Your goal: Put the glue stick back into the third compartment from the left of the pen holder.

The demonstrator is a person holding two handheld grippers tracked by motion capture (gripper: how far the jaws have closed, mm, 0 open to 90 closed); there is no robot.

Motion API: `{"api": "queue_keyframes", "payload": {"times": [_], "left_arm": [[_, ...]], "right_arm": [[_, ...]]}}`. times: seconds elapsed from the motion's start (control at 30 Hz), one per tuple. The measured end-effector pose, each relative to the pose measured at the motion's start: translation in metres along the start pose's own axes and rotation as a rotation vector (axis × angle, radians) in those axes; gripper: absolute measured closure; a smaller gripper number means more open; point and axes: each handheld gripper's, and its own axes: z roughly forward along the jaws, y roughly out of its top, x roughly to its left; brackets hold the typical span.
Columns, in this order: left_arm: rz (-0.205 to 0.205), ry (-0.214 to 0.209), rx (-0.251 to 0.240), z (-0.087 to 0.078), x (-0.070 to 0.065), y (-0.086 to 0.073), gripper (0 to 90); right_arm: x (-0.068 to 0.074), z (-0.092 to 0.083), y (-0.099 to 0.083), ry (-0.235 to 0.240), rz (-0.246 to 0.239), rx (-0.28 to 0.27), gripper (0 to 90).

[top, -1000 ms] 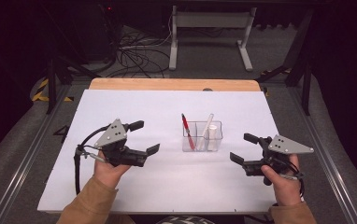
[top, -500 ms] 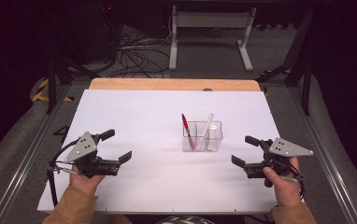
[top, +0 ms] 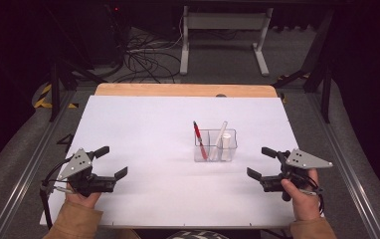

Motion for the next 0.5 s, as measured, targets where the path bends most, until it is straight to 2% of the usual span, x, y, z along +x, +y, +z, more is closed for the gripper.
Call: {"api": "queue_keyframes", "payload": {"times": [0.17,0.4,0.5], "left_arm": [[0.015,0.002,0.008,-0.0007,-0.0008,-0.0007,4.9],[0.022,0.059,0.039,0.0033,-0.0013,-0.0010,5.8],[-0.013,0.029,0.033,0.0040,0.0005,-0.0017,5.6]], "right_arm": [[-0.0013,0.0013,-0.0020,-0.004,0.000,0.010,8.7],[-0.0018,0.0024,-0.0028,-0.009,-0.003,0.023,8.7],[-0.0020,0.0034,-0.0031,-0.009,-0.004,0.027,8.7]]}}
